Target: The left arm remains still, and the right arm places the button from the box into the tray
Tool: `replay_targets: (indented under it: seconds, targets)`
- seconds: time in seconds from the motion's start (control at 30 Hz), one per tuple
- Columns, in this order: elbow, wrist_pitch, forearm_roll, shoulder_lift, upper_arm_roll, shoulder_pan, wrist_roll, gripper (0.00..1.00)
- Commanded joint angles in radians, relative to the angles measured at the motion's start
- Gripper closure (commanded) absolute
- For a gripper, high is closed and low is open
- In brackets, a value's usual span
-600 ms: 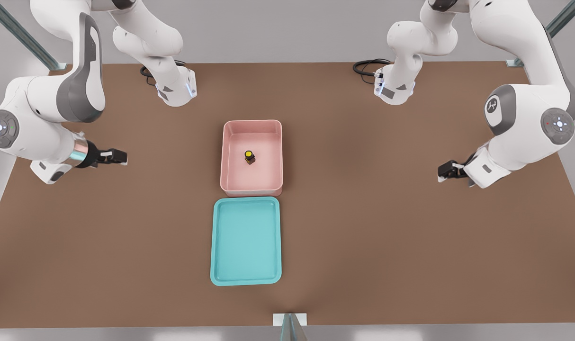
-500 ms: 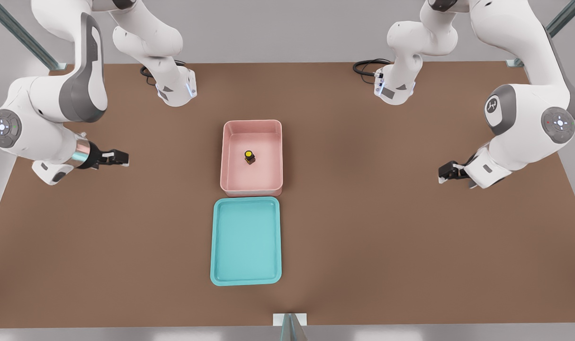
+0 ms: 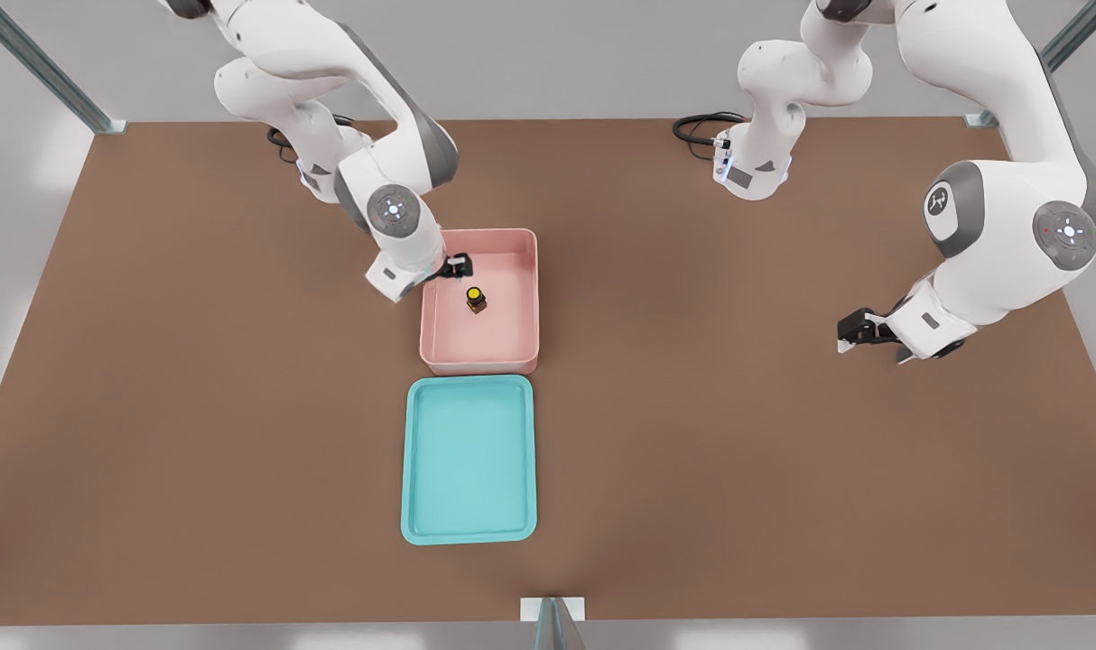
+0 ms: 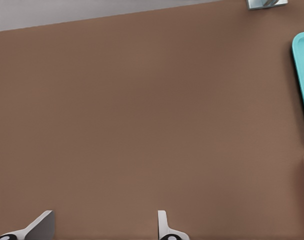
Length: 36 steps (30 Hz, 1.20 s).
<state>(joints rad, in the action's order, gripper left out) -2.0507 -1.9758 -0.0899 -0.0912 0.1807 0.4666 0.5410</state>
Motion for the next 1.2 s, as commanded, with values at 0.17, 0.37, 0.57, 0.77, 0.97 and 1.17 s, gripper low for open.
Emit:
replay_targets:
  seconds: [0.17,0.37,0.57,0.77,0.97,1.17]
  targets:
    - [-0.052,-0.357,-0.005,-0.091,0.017,0.061,0.849,0.00]
    - [-0.091,-0.422,0.035,-0.139,0.019,0.083,0.837,0.00]
    - [-0.141,-0.456,0.059,-0.168,0.019,0.092,0.751,0.00]
    - [-0.155,-0.477,0.082,-0.191,0.020,0.084,0.492,0.00]
    - [-0.154,-0.465,0.102,-0.208,0.022,0.078,0.335,0.00]
    - [-0.154,-0.482,0.116,-0.248,0.022,0.064,0.246,0.00]
